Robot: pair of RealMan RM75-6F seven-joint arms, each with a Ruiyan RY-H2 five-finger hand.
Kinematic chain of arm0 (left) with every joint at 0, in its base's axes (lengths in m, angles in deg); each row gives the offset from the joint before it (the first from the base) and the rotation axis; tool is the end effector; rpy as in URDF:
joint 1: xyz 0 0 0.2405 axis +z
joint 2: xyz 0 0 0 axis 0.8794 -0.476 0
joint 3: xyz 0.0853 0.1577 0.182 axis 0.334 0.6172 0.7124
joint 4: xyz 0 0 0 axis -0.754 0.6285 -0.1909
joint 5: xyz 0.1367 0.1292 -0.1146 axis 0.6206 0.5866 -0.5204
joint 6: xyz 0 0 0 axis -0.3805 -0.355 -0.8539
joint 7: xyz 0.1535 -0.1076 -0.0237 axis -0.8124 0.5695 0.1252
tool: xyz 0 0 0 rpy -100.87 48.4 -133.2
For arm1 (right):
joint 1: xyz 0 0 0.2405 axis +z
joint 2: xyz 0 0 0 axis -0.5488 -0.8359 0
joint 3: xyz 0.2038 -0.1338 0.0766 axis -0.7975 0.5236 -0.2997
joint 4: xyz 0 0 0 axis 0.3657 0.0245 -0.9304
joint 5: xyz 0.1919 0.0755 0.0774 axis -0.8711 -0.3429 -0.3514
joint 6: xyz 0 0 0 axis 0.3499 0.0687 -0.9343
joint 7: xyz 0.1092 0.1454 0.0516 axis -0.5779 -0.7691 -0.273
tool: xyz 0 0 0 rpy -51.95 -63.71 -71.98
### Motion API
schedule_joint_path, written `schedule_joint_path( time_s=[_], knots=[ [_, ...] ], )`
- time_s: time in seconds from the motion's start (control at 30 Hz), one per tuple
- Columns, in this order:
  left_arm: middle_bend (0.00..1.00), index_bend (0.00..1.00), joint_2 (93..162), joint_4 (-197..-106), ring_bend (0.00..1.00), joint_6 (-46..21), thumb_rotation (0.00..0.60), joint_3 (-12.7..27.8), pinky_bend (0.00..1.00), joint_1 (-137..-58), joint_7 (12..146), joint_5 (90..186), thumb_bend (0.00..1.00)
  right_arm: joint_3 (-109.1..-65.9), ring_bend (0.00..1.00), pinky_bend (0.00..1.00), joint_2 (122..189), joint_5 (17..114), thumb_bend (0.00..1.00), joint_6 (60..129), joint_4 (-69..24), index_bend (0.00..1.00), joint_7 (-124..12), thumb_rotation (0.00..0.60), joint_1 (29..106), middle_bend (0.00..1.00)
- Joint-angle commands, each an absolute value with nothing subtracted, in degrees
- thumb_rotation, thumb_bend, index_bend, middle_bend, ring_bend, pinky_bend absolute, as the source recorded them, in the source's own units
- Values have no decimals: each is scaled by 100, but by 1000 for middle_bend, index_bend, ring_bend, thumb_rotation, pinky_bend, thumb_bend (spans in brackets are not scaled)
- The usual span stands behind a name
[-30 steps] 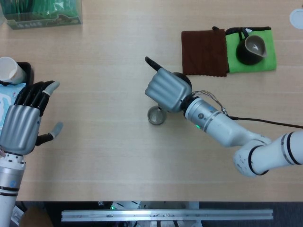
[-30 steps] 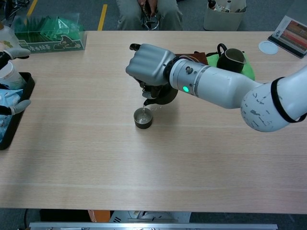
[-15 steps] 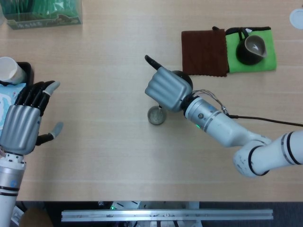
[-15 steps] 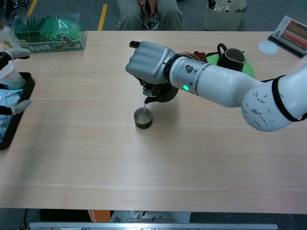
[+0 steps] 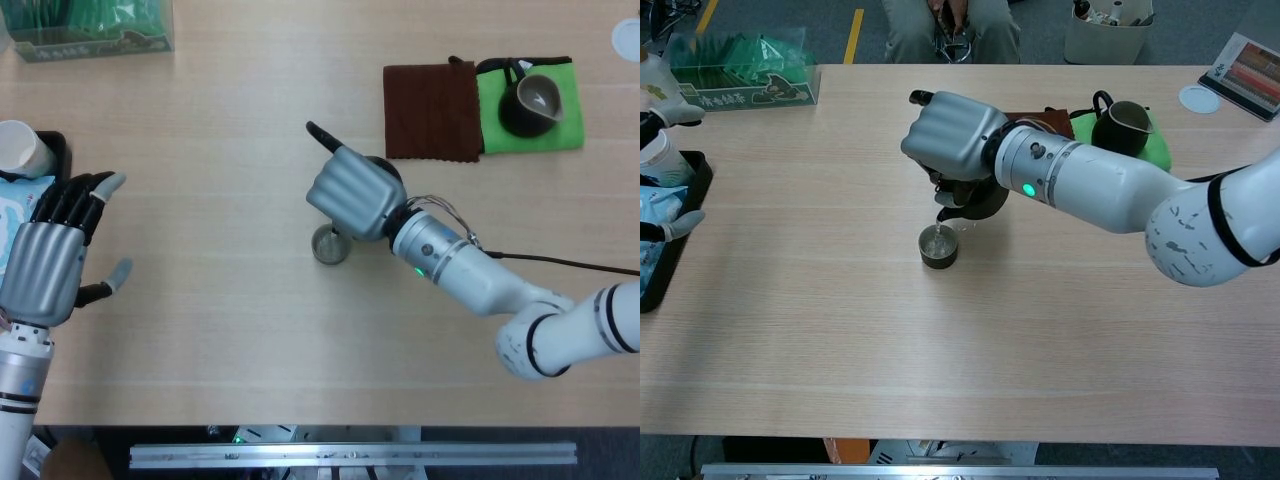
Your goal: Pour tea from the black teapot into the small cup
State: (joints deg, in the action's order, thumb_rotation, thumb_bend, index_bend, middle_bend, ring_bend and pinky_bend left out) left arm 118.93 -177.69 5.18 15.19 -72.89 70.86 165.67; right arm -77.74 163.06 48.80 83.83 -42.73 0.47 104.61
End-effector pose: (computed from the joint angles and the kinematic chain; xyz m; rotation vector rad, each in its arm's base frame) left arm -0.2349 0.2402 0.0653 -1.5386 -0.9896 -1.0716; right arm 0.0002 -0.3508 -0.1012 2.3348 -0.1852 0.6359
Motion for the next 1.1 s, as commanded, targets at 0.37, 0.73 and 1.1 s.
schedule_joint_path(
  time_s=[0.37, 0.73, 1.1],
  knots=[
    [146, 97, 11878, -17833, 126, 434, 600, 1502, 157, -7331, 7000, 16565, 251, -7814, 911, 64, 16451, 5575, 327, 8624, -4040, 1000, -1071, 480, 9800, 962],
    [146, 97, 11878, -17873, 126, 351, 600, 1509, 157, -7370, 6939, 16566, 251, -7996, 911, 64, 16504, 6261, 327, 8967, -3918, 1000, -2373, 483, 9116, 962],
    [146, 97, 11829, -17898, 126, 279, 600, 1499, 157, -7420, 6933, 16566, 250, -7946, 909, 64, 15765, 6637, 327, 9005, -4251, 1000, -3361, 485, 8451, 953]
  ],
)
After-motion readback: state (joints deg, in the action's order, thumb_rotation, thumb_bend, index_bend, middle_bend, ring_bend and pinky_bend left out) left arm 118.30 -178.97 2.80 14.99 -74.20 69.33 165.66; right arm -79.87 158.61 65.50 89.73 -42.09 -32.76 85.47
